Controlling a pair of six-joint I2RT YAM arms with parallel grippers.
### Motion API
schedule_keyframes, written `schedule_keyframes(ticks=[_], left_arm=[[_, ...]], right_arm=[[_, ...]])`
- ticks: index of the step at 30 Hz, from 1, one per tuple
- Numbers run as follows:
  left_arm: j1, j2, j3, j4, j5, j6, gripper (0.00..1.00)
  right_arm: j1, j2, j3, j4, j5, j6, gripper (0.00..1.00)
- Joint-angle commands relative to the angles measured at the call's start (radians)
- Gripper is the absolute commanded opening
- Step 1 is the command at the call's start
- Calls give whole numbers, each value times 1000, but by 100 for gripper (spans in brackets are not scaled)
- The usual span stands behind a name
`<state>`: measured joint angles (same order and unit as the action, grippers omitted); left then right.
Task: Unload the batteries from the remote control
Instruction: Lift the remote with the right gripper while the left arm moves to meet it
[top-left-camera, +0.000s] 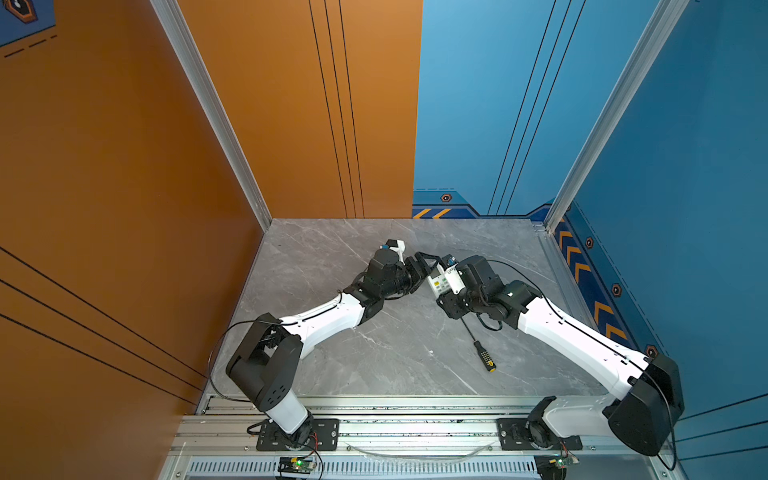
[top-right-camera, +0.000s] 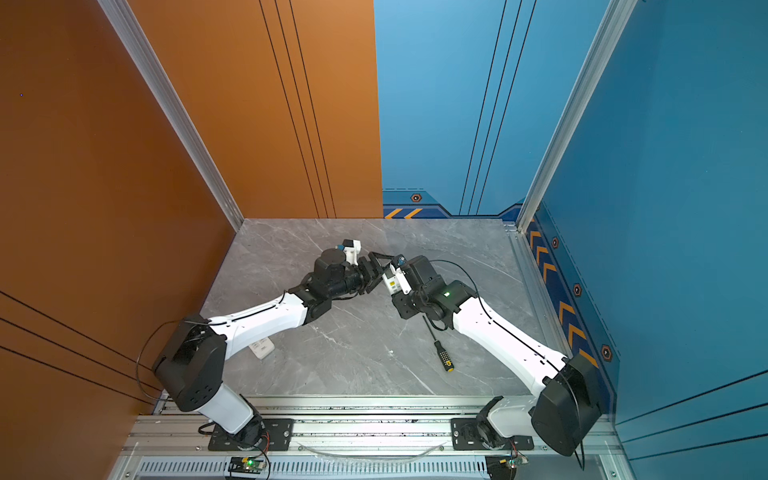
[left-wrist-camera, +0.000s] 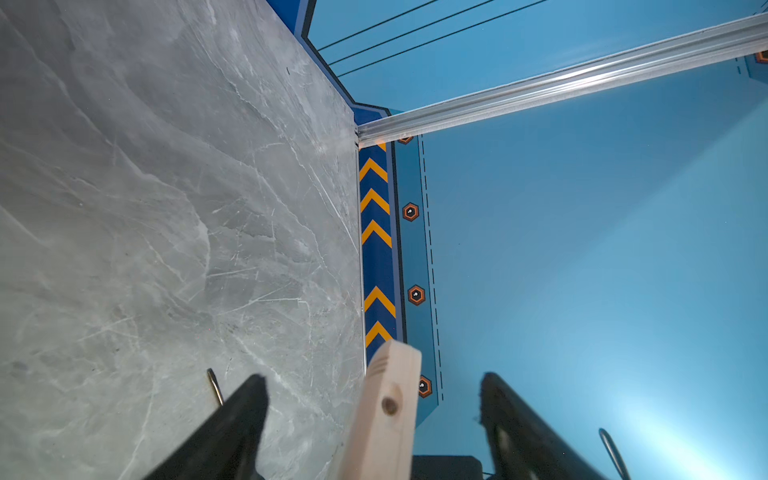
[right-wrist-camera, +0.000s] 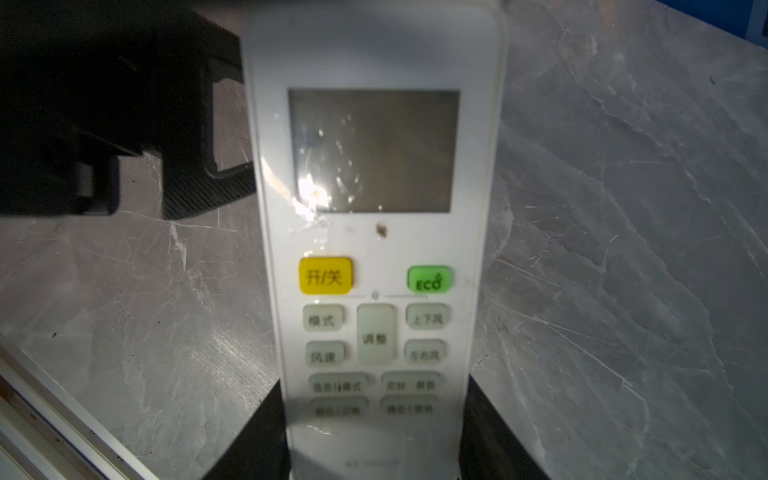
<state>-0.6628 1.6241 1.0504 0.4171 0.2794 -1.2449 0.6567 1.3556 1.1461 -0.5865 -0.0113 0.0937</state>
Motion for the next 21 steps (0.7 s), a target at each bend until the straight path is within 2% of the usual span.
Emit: schedule_keyframes(ticks=[1, 6, 8, 11, 13, 15, 16, 19, 21], left_arm=[[-14, 17, -13, 89, 27, -3, 66], [-17, 22, -52, 90, 36, 0, 38], [-13, 18, -56, 94, 33, 1, 25], [4, 8, -50, 97, 33, 3, 7], [22, -3, -47, 101, 27, -2, 0], [46, -17, -49, 127, 20, -11, 0], [59, -26, -52, 141, 14, -16, 0], [90, -66, -65, 166, -34, -2, 0], [103, -82, -69, 193, -42, 1, 0]], right_arm=[[4, 6, 40, -18, -42, 30, 36], [-8, 11, 53, -18, -88, 61, 38], [-7, 14, 54, -17, -99, 72, 42], [-10, 5, 60, -13, -110, 96, 64], [-13, -24, 58, 4, -83, 132, 78], [-28, -82, 34, 55, -64, 197, 90], [-38, -118, 18, 90, -64, 232, 100], [-88, -223, -47, 193, -70, 361, 100], [-167, -268, -113, 311, -170, 494, 100]])
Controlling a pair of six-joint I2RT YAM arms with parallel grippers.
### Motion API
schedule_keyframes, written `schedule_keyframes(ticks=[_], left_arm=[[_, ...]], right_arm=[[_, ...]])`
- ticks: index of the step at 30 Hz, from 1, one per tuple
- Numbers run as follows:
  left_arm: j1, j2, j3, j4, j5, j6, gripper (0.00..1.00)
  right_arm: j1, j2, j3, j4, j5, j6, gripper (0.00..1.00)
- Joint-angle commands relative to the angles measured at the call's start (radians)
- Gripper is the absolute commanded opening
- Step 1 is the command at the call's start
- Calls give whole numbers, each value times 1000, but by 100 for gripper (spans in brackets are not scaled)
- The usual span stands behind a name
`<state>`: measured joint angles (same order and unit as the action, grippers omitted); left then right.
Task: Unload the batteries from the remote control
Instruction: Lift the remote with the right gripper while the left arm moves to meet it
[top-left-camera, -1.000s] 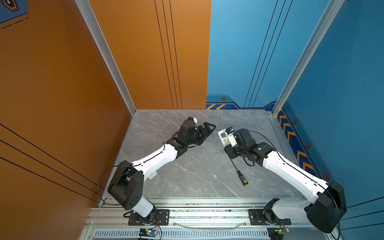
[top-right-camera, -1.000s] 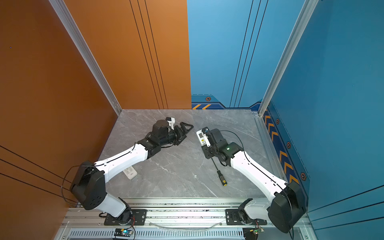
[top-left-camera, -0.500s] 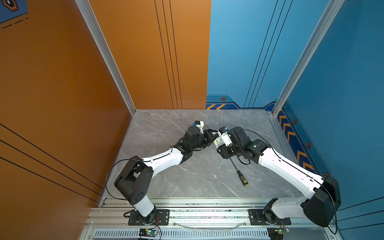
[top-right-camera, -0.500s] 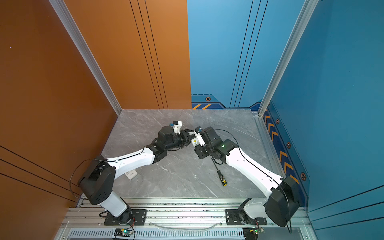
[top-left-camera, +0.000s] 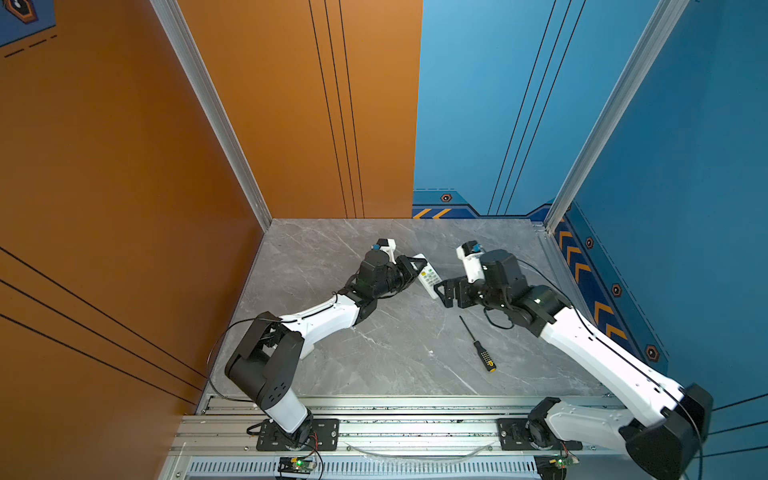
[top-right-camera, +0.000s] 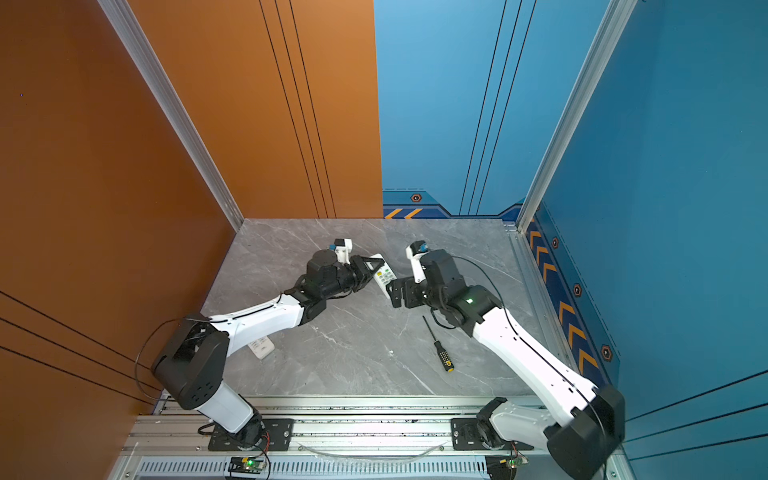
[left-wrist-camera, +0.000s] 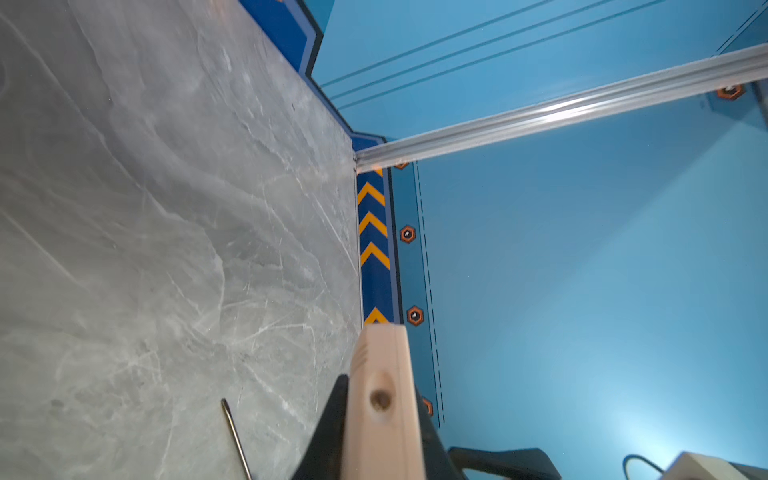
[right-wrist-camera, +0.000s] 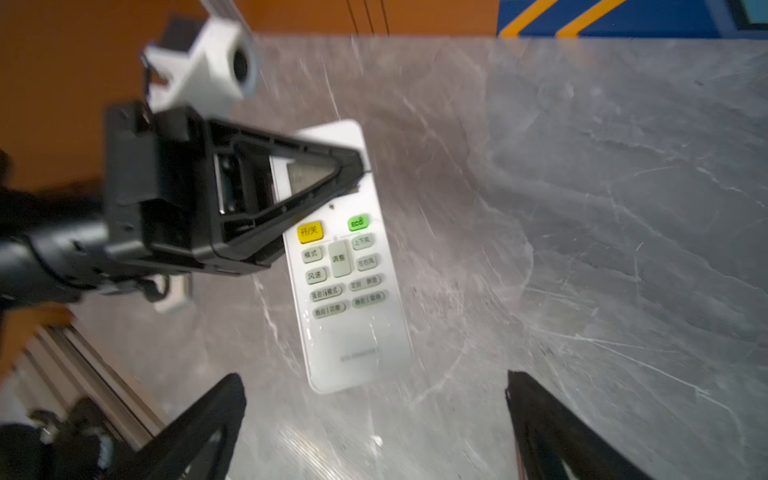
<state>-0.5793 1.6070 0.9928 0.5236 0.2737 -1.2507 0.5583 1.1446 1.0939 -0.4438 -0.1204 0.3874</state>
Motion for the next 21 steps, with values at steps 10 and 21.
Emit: schedule_keyframes(ticks=[10, 21], left_arm=[[12, 1, 19, 361, -31, -69, 0], [-7, 87, 14, 581, -61, -161, 0]], right_arm=[[-123, 68, -284, 995, -400, 665, 98], [-94, 188, -279, 1223, -421, 780, 62]])
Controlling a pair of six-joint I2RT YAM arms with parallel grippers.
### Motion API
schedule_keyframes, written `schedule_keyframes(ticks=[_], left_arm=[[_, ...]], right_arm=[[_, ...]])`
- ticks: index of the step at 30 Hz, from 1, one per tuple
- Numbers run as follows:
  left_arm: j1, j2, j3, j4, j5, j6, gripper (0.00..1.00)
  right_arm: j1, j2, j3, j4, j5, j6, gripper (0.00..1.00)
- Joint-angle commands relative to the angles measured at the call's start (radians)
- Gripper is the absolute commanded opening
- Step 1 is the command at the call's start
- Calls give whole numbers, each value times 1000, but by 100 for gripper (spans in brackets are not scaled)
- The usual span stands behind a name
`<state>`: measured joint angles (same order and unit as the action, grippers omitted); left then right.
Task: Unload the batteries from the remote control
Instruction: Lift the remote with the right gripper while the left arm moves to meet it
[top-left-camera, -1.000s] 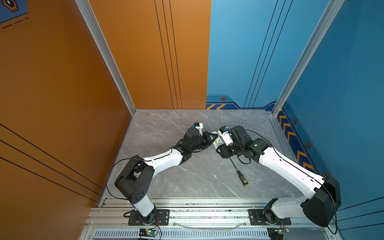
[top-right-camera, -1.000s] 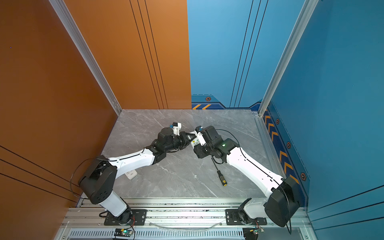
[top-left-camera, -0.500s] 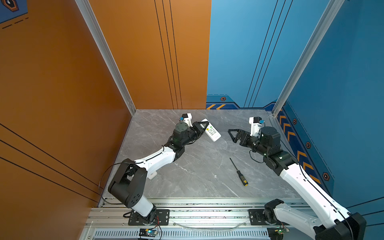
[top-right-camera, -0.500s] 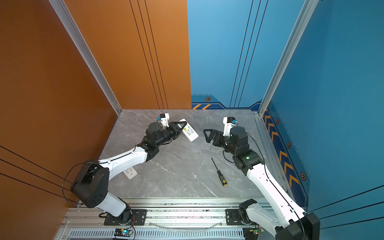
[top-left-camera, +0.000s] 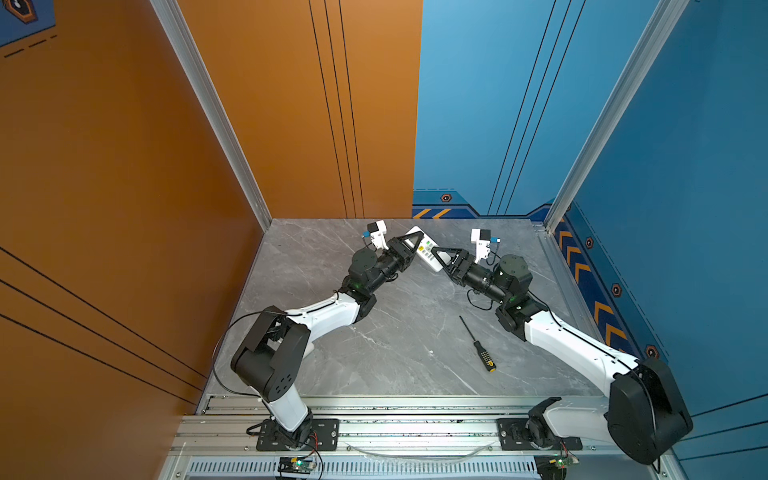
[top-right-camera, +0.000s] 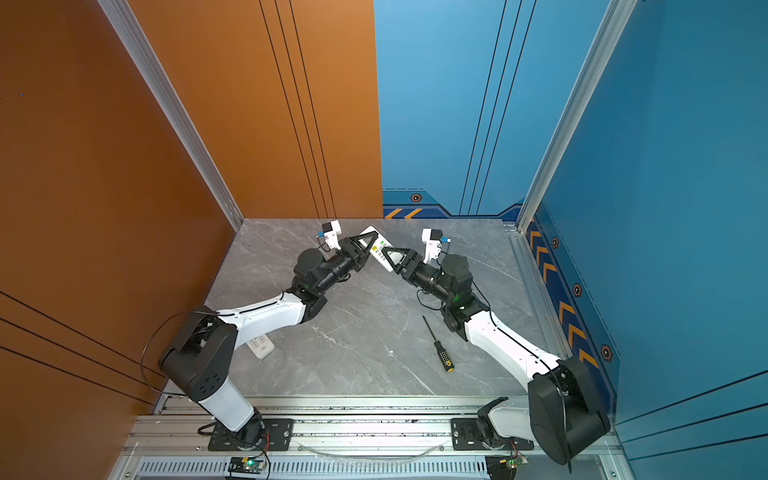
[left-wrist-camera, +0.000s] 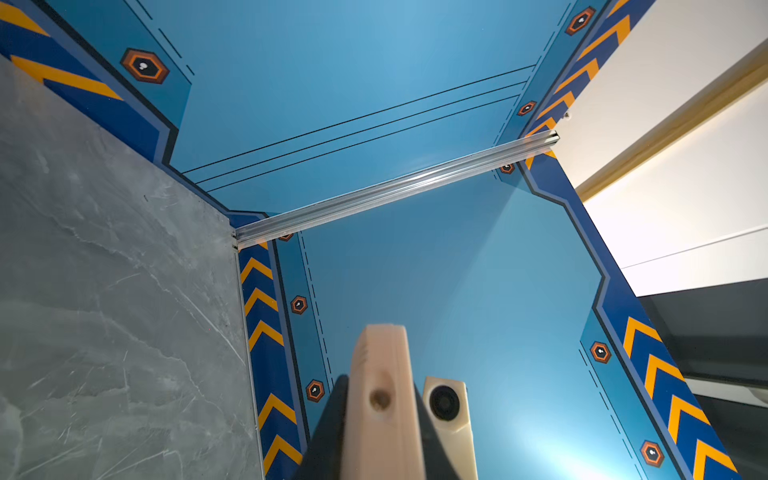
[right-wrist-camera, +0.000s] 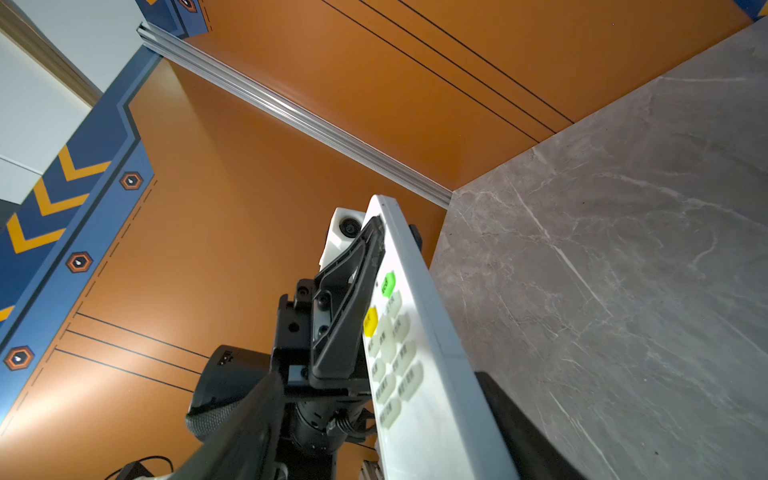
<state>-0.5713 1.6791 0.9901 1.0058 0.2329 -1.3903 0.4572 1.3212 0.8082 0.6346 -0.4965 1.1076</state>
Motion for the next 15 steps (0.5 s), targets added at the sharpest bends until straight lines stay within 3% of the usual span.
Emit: schedule_keyframes(ticks=[1, 4, 8, 10, 13, 14, 15], left_arm=[[-15, 14, 14, 105, -22, -24, 0], [-23, 11, 16, 111, -19, -21, 0], [-39, 17, 16, 127, -10, -19, 11], [-38, 14, 6, 127, -1, -18, 44], [-13, -24, 1, 8, 28, -23, 77], [3, -57, 0, -67, 39, -19, 100], [20, -96, -1, -141, 44, -10, 98]], right_arm=[[6, 13, 8, 148, -38, 64, 55], [5, 17, 21, 135, -30, 60, 46], [-3, 22, 47, 125, -47, 58, 17], [-14, 5, 55, 94, -59, 48, 8], [-39, -59, 77, -48, -100, -43, 3], [-48, -77, 92, -121, -111, -96, 2], [-57, -105, 119, -259, -118, -180, 2]])
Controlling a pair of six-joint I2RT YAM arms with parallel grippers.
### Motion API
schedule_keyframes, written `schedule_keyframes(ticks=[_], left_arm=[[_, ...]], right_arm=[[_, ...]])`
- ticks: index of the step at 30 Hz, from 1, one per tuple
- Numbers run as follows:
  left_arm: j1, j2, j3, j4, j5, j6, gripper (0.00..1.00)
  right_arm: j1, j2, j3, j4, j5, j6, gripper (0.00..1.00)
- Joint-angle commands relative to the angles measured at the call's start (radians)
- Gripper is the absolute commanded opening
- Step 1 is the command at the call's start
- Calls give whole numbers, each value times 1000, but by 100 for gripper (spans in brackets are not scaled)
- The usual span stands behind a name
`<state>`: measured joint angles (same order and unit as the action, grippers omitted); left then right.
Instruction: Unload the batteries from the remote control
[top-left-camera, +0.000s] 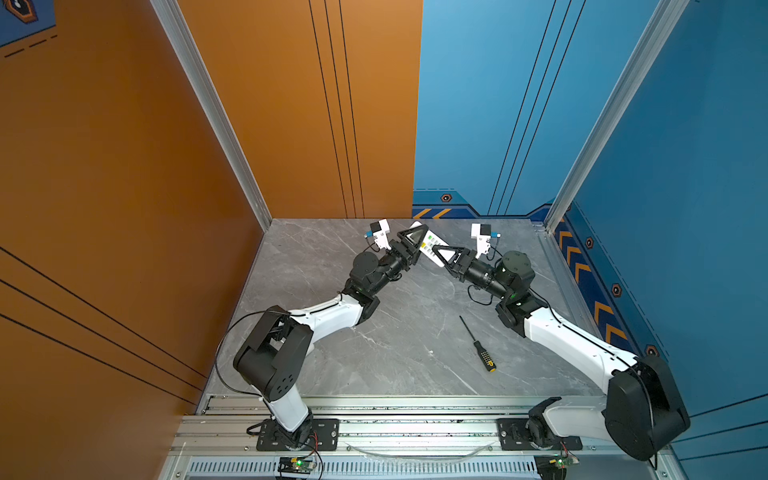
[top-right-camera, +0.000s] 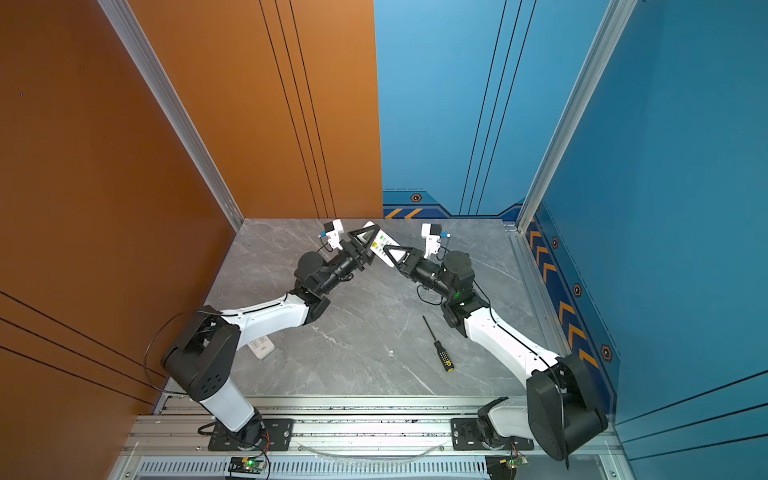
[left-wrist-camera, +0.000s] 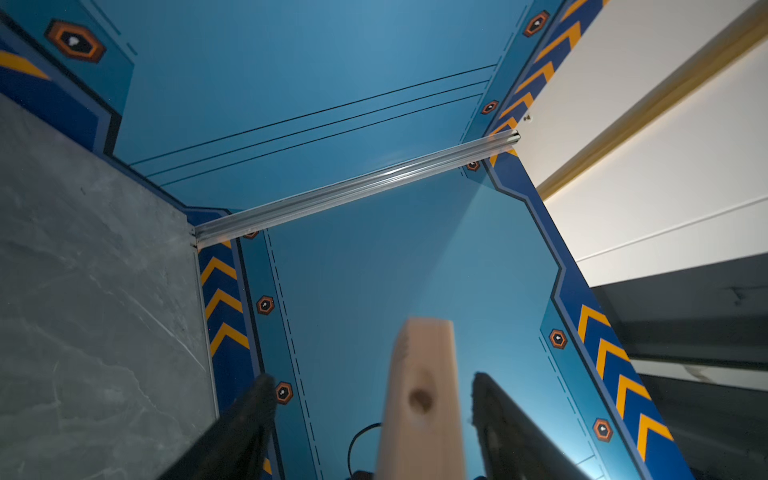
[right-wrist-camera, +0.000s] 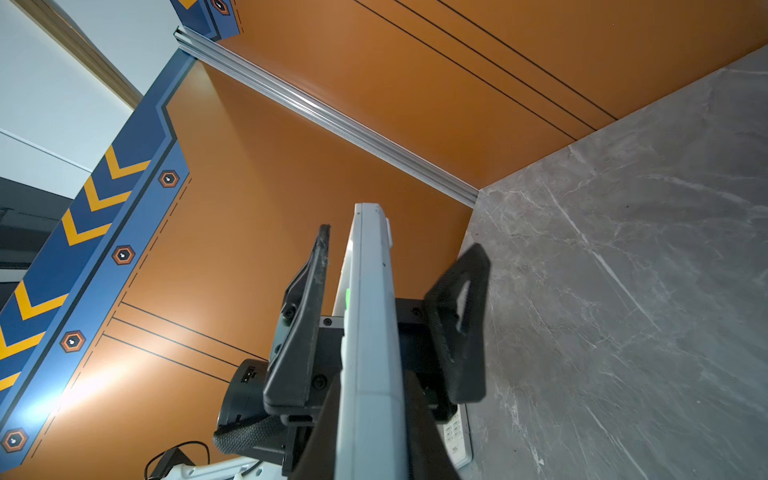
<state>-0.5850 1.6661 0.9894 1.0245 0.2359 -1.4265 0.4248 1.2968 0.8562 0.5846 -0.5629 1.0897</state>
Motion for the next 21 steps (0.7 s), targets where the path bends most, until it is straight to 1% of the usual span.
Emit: schedule_keyframes(ticks=[1, 2, 3, 4, 5, 6, 7, 8, 9, 10, 12, 13, 14, 17, 18, 21], left_arm=[[57, -143, 3, -302, 40, 35, 98], [81, -205, 19, -493, 32, 51, 98], [100, -262, 51, -687, 30, 71, 98], [116, -307, 112, -897, 27, 102, 98], [124, -332, 163, -1044, 34, 127, 98], [127, -337, 197, -1144, 52, 120, 98], [127, -336, 218, -1198, 85, 83, 98], [118, -332, 221, -1191, 115, 33, 98], [104, -327, 218, -1173, 127, -5, 98], [83, -321, 214, -1158, 121, -44, 98], [57, -297, 220, -1134, 115, -82, 98], [50, -286, 224, -1135, 113, -90, 98], [46, -281, 224, -1127, 99, -97, 98], [28, -261, 202, -1024, 69, -126, 98], [21, -250, 196, -1011, 64, -141, 98], [0, -227, 170, -997, 55, -174, 98]], right_arm=[[-30, -114, 123, -389, -29, -296, 2], [-22, -146, 176, -602, 45, -439, 1], [-4, -168, 219, -732, 141, -591, 1], [38, -186, 249, -862, 304, -750, 2], [100, -197, 263, -929, 505, -907, 0], [151, -202, 255, -941, 625, -1046, 0], [197, -208, 227, -902, 732, -1185, 0], [235, -212, 183, -818, 820, -1305, 0], [257, -218, 136, -731, 879, -1395, 0], [268, -224, 74, -591, 916, -1483, 0], [319, -223, -37, -324, 899, -1636, 0], [330, -208, -70, -241, 891, -1692, 0], [337, -188, -75, -210, 896, -1716, 0], [357, -148, -38, -277, 860, -1723, 0], [368, -150, -47, -264, 853, -1724, 0], [410, -161, -84, -214, 844, -1782, 0]])
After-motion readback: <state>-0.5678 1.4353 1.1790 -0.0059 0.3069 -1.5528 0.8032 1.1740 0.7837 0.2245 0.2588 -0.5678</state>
